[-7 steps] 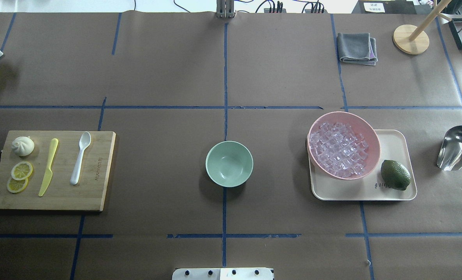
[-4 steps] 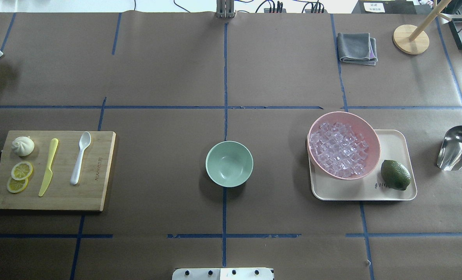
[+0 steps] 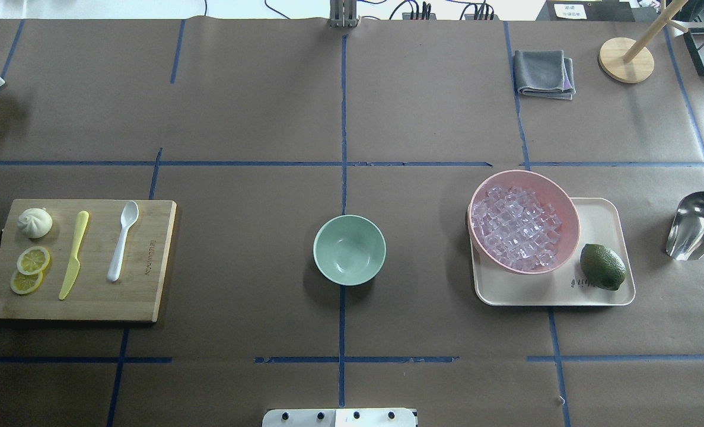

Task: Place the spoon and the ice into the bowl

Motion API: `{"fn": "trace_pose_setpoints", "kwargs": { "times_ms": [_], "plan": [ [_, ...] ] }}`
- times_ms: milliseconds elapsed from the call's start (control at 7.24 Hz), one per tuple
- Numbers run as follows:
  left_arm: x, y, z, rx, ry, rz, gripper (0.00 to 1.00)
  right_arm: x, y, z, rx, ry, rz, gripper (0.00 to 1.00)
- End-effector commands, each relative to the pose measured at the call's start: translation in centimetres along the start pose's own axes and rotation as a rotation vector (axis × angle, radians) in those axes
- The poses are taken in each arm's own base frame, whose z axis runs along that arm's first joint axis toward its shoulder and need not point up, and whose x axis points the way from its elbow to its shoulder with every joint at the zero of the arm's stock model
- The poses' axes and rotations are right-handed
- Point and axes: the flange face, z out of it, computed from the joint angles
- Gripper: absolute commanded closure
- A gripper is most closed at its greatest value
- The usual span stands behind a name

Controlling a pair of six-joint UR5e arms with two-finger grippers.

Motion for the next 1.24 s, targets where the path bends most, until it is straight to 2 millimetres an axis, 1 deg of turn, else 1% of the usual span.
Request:
{"fn": "trace_pose_setpoints", "kwargs": {
  "times_ms": [0,138,276,414,553,691,829,967,1105],
  "plan": [
    [4.8,-1.2,3.1,-0.056,0.041,-0.018,0.00,-0.1,0.1,-0.1,0.002,0.000,-0.003,0.00],
    [6.9,-1.6,4.5,-0.066,0.050,-0.068,0.00,0.0,0.2,0.0,0.000,0.000,-0.001,0.00],
    [9.0,-2.0,6.2,-0.068,0.044,-0.072,0.00,0.0,0.2,0.0,0.000,0.000,-0.003,0.00],
    [11.9,-3.3,8.3,-0.082,0.020,-0.082,0.00,0.0,0.2,0.0,0.000,0.000,-0.004,0.00],
    [14.9,-3.7,10.8,-0.091,-0.001,-0.072,0.00,0.1,0.2,0.0,-0.001,0.000,-0.003,0.00],
    [17.3,-4.0,12.4,-0.072,-0.017,-0.076,0.00,0.1,0.2,0.0,-0.001,0.000,-0.002,0.00],
    [21.2,-4.1,14.7,-0.088,0.015,-0.047,0.00,0.1,0.2,0.1,-0.002,0.000,-0.001,0.00],
    [24.3,-4.3,16.2,-0.109,0.034,-0.054,0.00,0.1,0.2,0.1,-0.002,0.000,-0.001,0.00],
    [27.1,-4.0,17.7,-0.093,-0.001,-0.066,0.00,0.2,0.3,0.1,-0.004,0.000,0.001,0.00]
  ]
}}
